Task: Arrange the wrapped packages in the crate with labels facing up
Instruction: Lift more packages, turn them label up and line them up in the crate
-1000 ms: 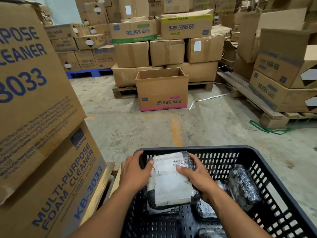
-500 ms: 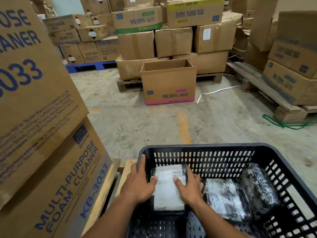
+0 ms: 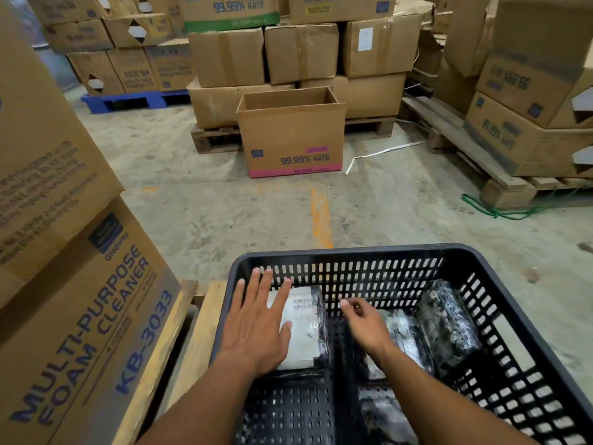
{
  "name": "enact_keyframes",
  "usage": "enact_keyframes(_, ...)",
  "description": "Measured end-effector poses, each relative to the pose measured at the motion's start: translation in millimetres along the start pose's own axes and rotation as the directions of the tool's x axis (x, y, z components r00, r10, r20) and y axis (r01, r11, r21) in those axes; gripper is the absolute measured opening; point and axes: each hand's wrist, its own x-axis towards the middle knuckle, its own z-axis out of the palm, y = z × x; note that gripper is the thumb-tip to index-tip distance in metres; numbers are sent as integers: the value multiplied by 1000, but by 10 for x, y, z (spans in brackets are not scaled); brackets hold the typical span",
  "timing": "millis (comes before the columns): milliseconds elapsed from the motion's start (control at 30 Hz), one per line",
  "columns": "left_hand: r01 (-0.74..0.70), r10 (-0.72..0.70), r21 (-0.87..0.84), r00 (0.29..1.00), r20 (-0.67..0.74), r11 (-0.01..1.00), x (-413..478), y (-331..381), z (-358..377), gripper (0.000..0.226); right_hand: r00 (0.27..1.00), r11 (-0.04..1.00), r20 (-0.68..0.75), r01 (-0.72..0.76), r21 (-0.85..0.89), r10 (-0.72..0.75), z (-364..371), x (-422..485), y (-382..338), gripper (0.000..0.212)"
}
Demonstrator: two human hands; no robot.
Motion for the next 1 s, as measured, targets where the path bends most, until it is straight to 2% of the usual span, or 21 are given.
enact_keyframes(100,-16,30,-120,993,115,993,145,243,140,76,998,952,-69,-18,-304,-3,-351,39,280,45)
enact_keyframes(200,133,-98,-201,980,173,971,259,417,371,78,999,847,-43,1,-532,-29,-517,51,549,60)
enact_keyframes(267,226,-194,-228,968,157,947,263,505,568,81,998,820,15,60,-569,-63,-487,102,699,73)
enact_keyframes(333,248,-236,-206,968,81,946,261,550,731,81,995,802,78,91,-590,-55,-363,185,800,83)
enact_keyframes(467,253,-261,-233,965,-5,939,266,553,827,83,991,649,132,103,-754,-5,-92,280,973,93)
enact_keyframes(533,249,-260,-230,966,-16,941,278,562,826,85,992,601,126,94,-794,12,-19,340,1025,96)
enact_keyframes(600,250,-259,-223,966,-12,942,286,557,828,87,992,574,122,86,-814,23,12,355,1014,90)
enact_keyframes(733,253,-263,-226,965,-12,941,287,549,820,87,991,619,133,99,-779,10,-3,271,870,53)
enact_keyframes(833,261,-265,-226,964,11,938,272,555,795,87,993,730,101,107,-675,-53,-167,151,674,37)
enact_keyframes(933,272,-266,-232,962,60,934,286,545,756,86,994,772,61,112,-625,-95,-405,-18,489,32)
enact_keyframes(1000,274,-255,-250,961,104,929,287,542,718,85,995,763,61,102,-638,-82,-500,-146,442,43)
